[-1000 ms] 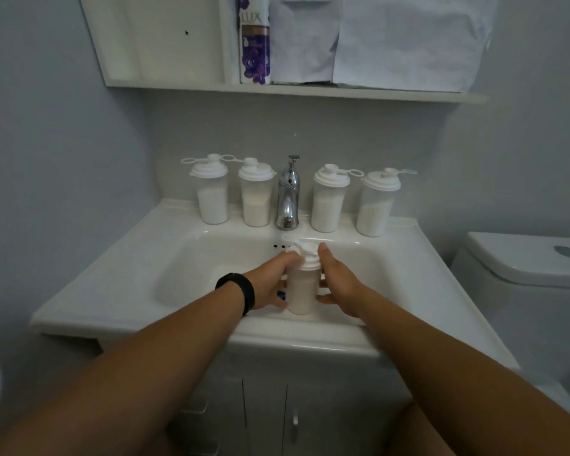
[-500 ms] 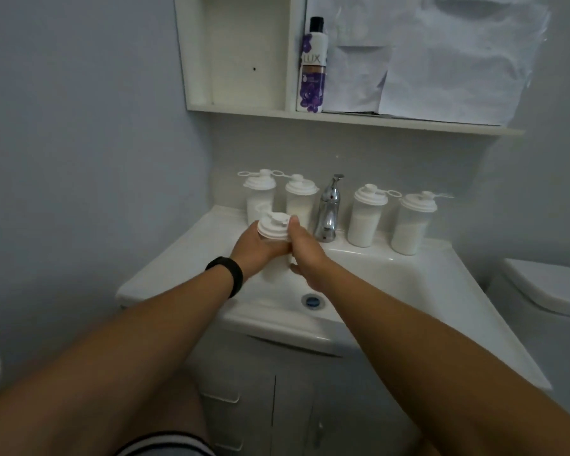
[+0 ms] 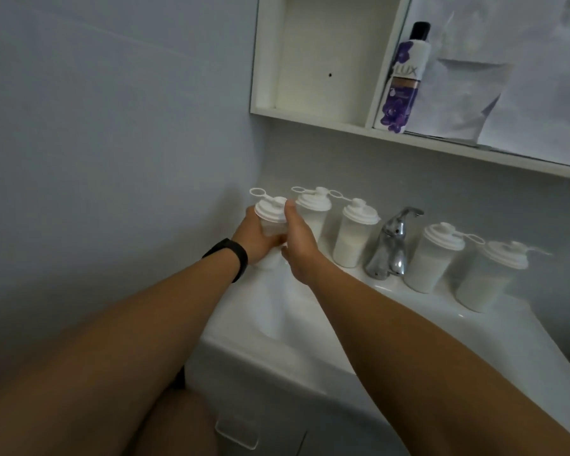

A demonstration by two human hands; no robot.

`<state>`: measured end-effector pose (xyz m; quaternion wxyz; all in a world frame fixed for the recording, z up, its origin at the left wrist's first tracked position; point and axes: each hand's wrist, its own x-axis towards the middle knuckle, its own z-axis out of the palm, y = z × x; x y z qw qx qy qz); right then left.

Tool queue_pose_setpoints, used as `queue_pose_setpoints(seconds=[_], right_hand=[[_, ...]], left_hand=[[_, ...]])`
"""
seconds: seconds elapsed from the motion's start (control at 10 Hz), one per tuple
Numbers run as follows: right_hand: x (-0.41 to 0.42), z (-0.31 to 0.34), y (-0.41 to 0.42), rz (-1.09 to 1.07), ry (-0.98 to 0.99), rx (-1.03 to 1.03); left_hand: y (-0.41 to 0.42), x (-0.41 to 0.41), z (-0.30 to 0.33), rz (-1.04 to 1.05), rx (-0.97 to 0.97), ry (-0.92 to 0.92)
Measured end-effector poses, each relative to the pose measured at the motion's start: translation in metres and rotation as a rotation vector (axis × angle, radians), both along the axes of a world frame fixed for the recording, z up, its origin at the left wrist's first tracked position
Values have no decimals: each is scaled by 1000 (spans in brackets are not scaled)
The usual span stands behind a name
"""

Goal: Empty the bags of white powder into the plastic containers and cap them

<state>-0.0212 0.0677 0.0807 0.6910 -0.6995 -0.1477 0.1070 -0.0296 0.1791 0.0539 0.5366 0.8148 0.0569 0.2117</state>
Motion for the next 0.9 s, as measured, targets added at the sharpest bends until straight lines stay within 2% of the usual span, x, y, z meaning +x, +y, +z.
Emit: queue_pose_setpoints(seconds=[0.1,0.3,0.4,0.6,0.8,0.9], right_hand=[[18,-14,11,-29,-52,-47],[49,-25,25,-33,-134,-162],[62,-29,28,-17,-133,-247],[73,-34,23,60,-99,-355],[55,-21,0,128,-134,-474],[40,-4,-15,138,-24,-486]], left_hand=[[5,11,-3,35,-36,31],[15,48,-18,177,20,96],[18,66,-22,268,66,159],[16,78,-21,313,294,239],[7,66,-18,436,348,308],[-3,48,6,470,377,313]])
